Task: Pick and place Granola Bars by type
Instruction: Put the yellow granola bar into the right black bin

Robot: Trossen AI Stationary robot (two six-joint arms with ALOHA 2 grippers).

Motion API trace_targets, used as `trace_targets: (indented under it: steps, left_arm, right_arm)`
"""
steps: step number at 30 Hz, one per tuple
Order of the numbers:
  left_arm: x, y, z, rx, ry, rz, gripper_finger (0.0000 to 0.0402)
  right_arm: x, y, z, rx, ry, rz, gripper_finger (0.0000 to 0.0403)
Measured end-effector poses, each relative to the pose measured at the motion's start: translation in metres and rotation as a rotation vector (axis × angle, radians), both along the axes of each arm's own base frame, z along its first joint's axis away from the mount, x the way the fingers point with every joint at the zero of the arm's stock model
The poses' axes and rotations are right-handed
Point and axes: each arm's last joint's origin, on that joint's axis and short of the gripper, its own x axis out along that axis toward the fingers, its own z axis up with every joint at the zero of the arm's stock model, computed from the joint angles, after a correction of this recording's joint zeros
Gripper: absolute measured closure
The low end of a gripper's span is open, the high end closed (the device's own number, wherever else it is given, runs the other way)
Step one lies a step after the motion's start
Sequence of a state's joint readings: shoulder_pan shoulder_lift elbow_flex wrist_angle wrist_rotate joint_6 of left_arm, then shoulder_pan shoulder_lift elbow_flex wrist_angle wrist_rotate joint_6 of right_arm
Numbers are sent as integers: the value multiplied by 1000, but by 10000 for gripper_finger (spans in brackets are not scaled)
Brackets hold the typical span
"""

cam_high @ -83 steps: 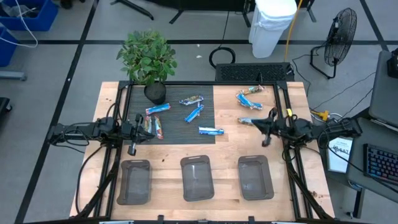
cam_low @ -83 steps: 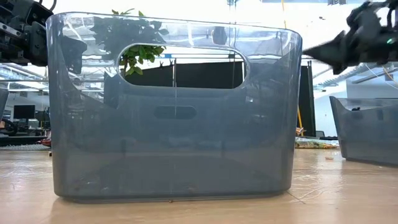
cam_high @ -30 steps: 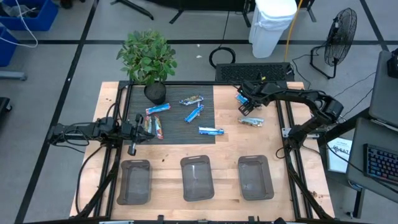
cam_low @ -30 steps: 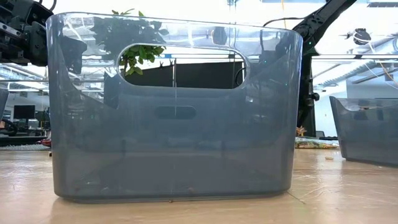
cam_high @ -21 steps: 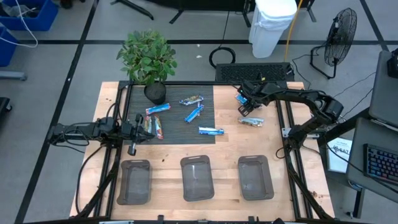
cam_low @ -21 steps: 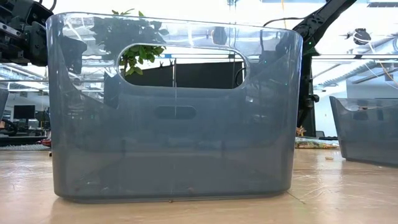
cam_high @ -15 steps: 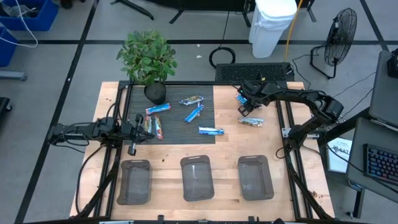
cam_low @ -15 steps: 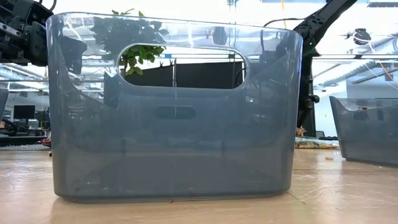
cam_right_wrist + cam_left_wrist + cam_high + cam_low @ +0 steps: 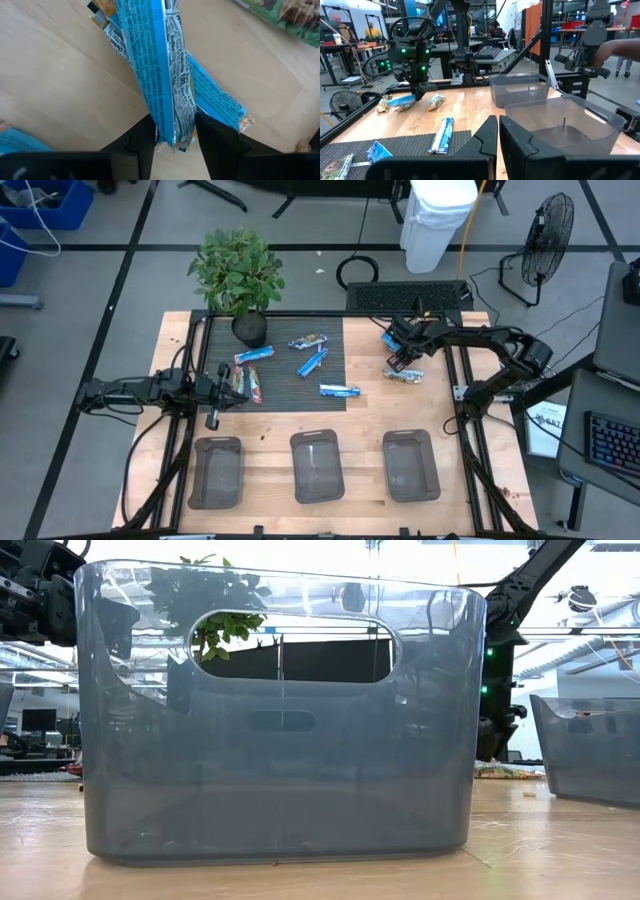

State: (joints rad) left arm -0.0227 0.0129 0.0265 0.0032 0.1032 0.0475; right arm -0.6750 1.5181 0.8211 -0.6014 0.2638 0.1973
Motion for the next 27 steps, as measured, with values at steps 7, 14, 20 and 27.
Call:
trace_targets:
  steps: [7,14,20,27]
  left_arm:
    - [0,0,0,0,0,0,376]
    - [0,0,0,0,0,0,376]
    - [0,0,0,0,0,0,376]
    - [0,0,0,0,0,0,376]
  right_arm:
    - [0,1,2,-5,2,34,326]
    - [-1,7,20,-55,-52,82,389]
    - [1,30,53,-146,-182,166,397]
    - [-1,78,99,-252,-443,302,400]
